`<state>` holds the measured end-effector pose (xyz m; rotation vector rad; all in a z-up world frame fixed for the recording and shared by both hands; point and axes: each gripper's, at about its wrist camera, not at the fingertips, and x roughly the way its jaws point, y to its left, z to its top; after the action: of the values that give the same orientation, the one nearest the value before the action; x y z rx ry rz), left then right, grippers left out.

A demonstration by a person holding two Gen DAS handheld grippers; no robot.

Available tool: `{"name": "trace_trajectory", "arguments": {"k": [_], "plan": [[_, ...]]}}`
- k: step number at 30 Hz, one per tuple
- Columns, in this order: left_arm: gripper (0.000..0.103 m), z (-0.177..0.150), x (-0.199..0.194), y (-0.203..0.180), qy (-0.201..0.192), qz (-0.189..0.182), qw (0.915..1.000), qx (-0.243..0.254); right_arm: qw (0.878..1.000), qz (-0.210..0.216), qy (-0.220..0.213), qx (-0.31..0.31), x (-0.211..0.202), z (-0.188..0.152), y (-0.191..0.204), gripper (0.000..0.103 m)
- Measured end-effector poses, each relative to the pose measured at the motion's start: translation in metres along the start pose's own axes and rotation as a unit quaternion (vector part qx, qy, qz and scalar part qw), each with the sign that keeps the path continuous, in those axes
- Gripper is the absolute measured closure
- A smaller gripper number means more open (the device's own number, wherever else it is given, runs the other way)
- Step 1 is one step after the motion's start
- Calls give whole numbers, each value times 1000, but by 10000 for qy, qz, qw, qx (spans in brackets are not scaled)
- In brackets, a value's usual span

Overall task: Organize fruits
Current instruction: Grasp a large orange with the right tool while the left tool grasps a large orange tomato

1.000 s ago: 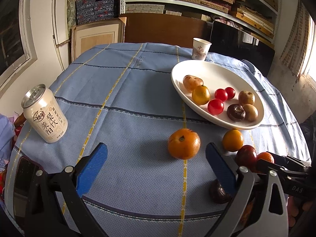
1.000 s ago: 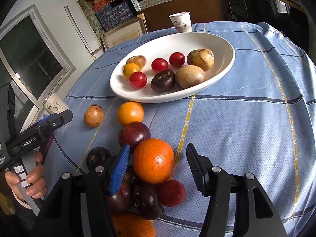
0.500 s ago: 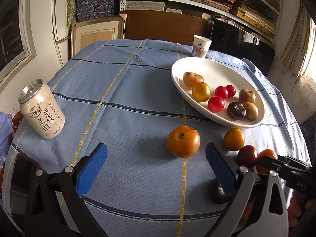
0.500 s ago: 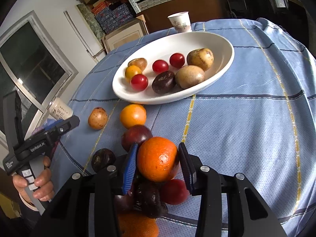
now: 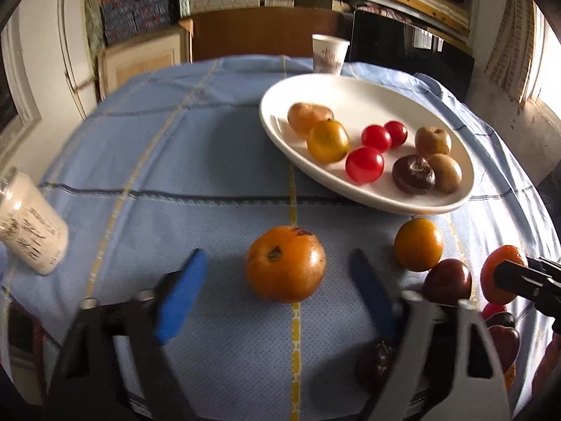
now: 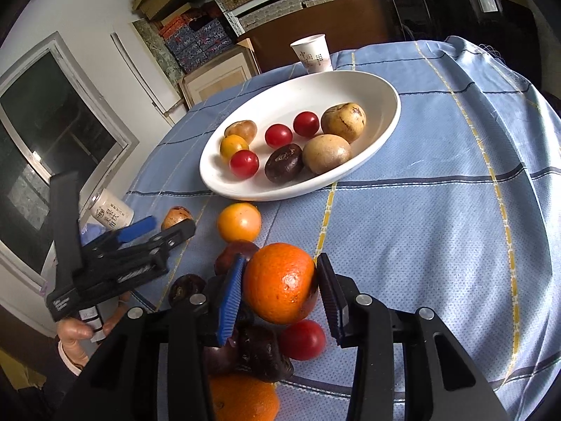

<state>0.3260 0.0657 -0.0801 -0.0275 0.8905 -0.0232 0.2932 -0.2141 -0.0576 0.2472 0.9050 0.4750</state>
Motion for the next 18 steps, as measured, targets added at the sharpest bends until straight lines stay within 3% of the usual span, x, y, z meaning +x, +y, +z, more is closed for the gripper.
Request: {"name": "trace_trajectory", "arguments": {"k": [5, 9, 11, 18], "plan": [[39, 0, 9, 9, 183, -85, 9995, -253, 10000, -16, -11, 13, -1, 0, -1, 61], [46, -1, 9, 4, 133, -89, 9998, -137, 10000, -61, -16, -14, 0, -1, 0, 61], [59, -2, 6, 1, 109, -179, 9998, -47, 9999, -115, -40, -27, 0, -1, 0, 61], [59, -6, -9, -3, -62, -253, 9997, -25, 9994, -290, -200, -74, -4, 0, -1, 61]]}}
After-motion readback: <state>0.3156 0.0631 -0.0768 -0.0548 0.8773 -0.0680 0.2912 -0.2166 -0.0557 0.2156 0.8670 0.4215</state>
